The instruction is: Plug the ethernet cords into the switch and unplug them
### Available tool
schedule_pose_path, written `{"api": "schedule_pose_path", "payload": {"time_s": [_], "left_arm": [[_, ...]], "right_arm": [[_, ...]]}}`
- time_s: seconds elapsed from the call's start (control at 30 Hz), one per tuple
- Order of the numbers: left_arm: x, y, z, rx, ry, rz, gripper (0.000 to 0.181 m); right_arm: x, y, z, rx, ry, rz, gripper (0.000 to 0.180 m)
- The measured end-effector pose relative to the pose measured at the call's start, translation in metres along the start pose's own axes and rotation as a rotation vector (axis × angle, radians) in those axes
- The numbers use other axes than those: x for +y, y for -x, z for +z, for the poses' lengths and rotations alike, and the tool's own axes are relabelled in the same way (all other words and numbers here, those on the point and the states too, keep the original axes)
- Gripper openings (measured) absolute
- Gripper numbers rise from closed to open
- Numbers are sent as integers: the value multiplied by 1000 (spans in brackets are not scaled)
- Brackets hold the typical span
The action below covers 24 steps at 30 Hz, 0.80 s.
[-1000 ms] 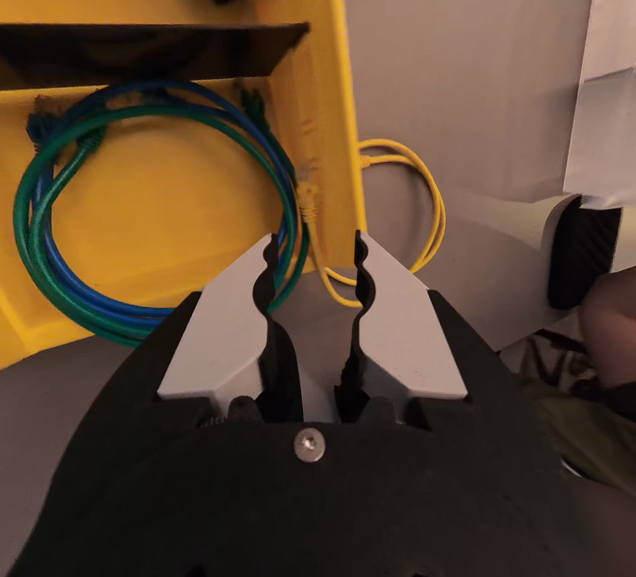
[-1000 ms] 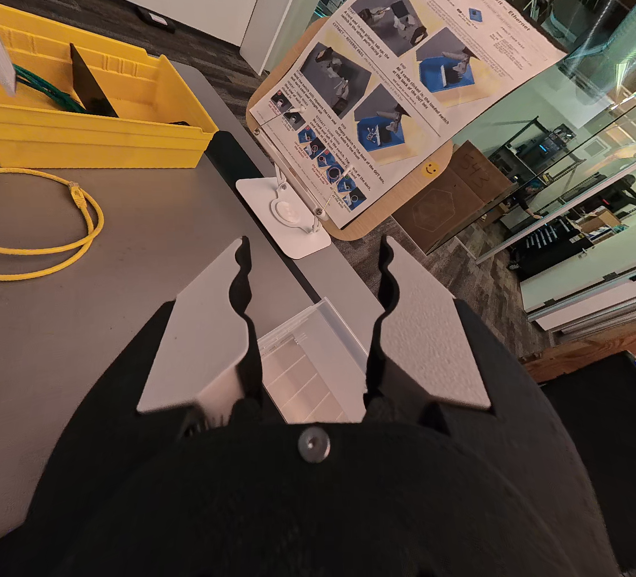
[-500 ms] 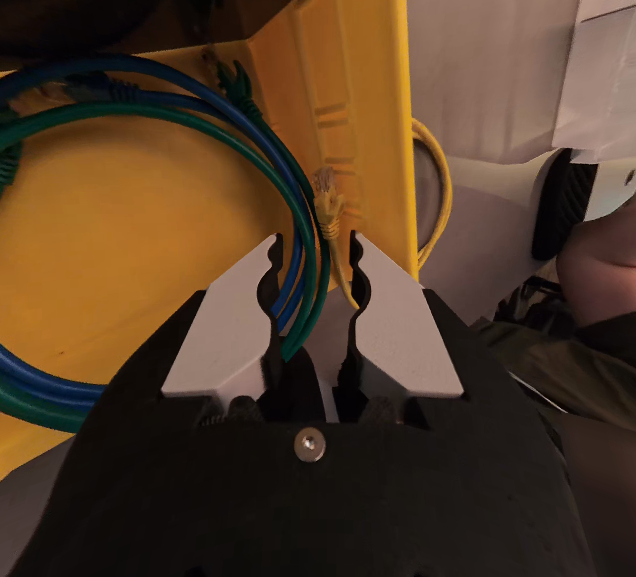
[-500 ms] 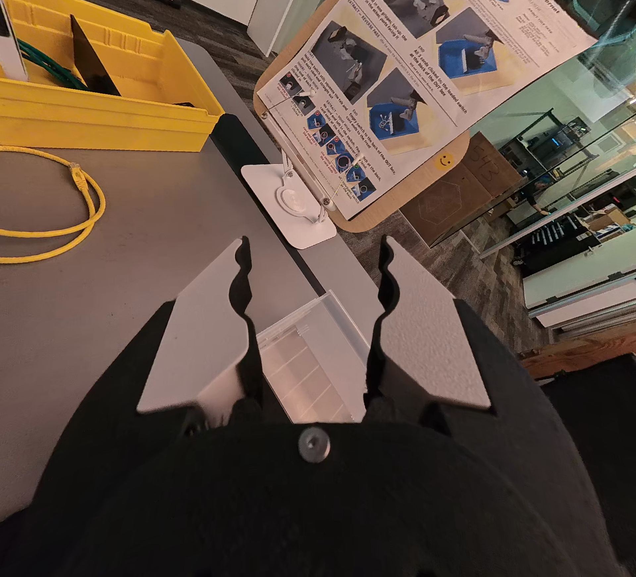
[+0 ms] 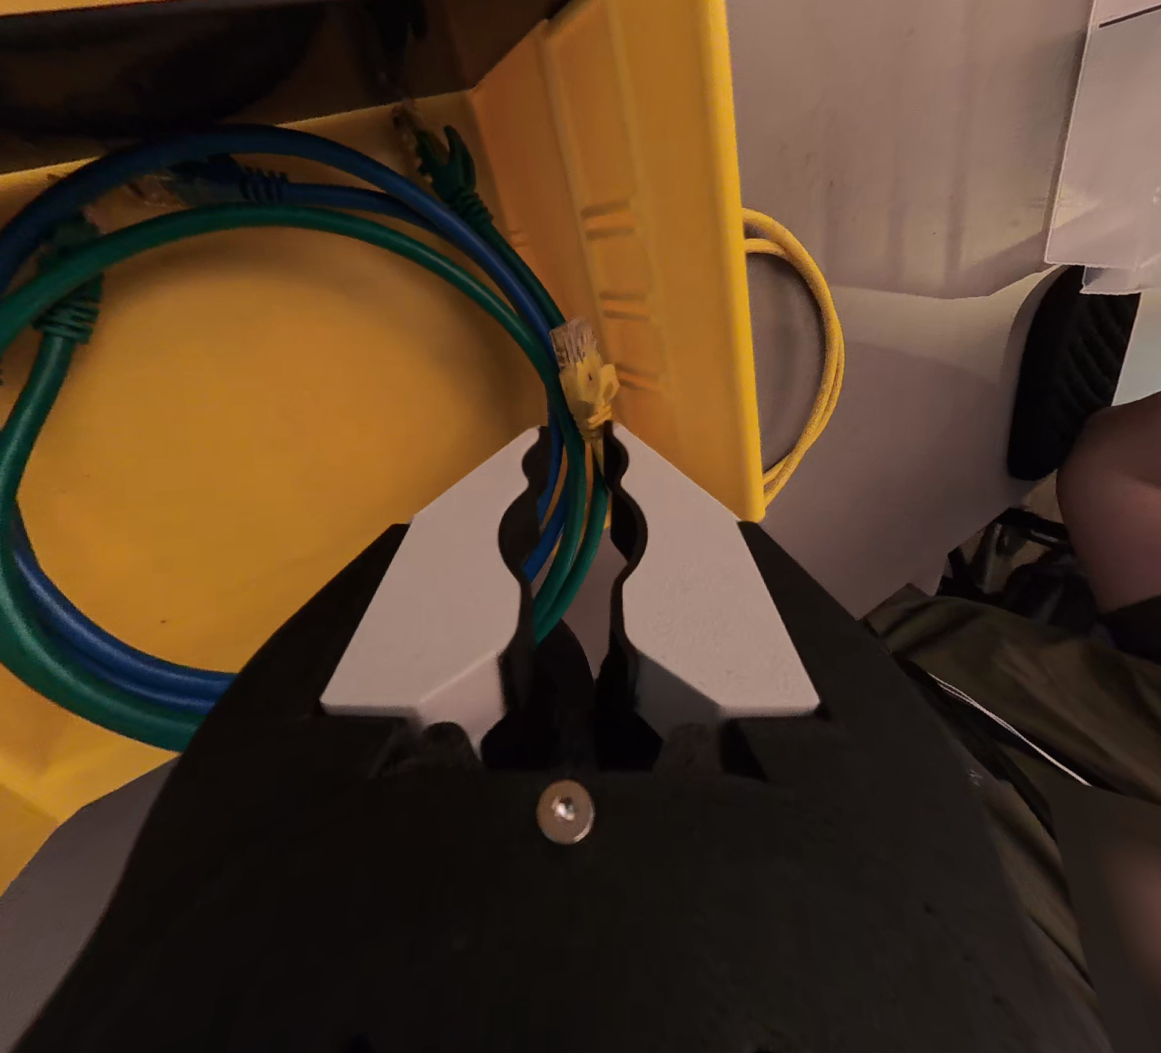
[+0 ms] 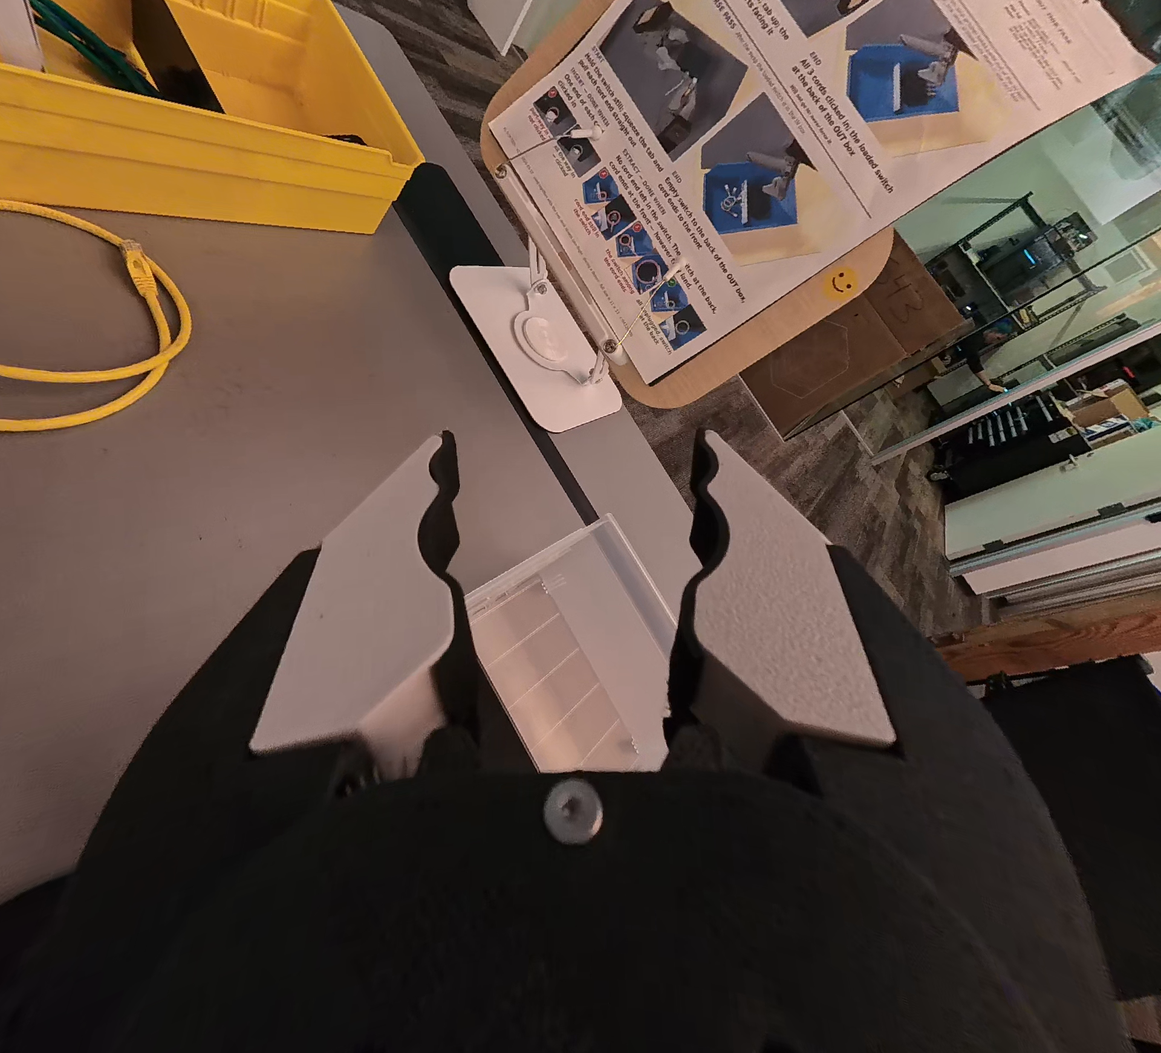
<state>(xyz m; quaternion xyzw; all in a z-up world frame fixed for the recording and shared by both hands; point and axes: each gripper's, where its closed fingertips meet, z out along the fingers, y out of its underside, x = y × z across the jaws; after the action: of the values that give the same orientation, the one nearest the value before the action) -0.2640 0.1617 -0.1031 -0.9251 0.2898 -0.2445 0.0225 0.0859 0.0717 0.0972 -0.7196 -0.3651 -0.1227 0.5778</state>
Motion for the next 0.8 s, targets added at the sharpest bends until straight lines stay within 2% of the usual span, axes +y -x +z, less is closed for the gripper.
{"api": "schedule_pose_path", "payload": {"time_s": [0.07,0.17,0.23,0.3,0.6,0.8], "left_arm": [[0,0,-4,-25,-9,6,2],[2,-8,-7,-10,-15,29,2],[2,-15,-4,12,-6,39,27],[1,-9,0,-25,16,26,35],[7,2,17,-75,118,43,30],[3,3,7,-91,66,17,19]], "right_arm": [[0,0,0,-2,1,-1,75],[2,1,0,-6,7,-7,75],[3,1,1,-7,16,-11,75],[6,2,1,-9,30,-18,75],[7,3,0,-14,37,-36,75],[10,2,-1,-13,45,-38,74]]}}
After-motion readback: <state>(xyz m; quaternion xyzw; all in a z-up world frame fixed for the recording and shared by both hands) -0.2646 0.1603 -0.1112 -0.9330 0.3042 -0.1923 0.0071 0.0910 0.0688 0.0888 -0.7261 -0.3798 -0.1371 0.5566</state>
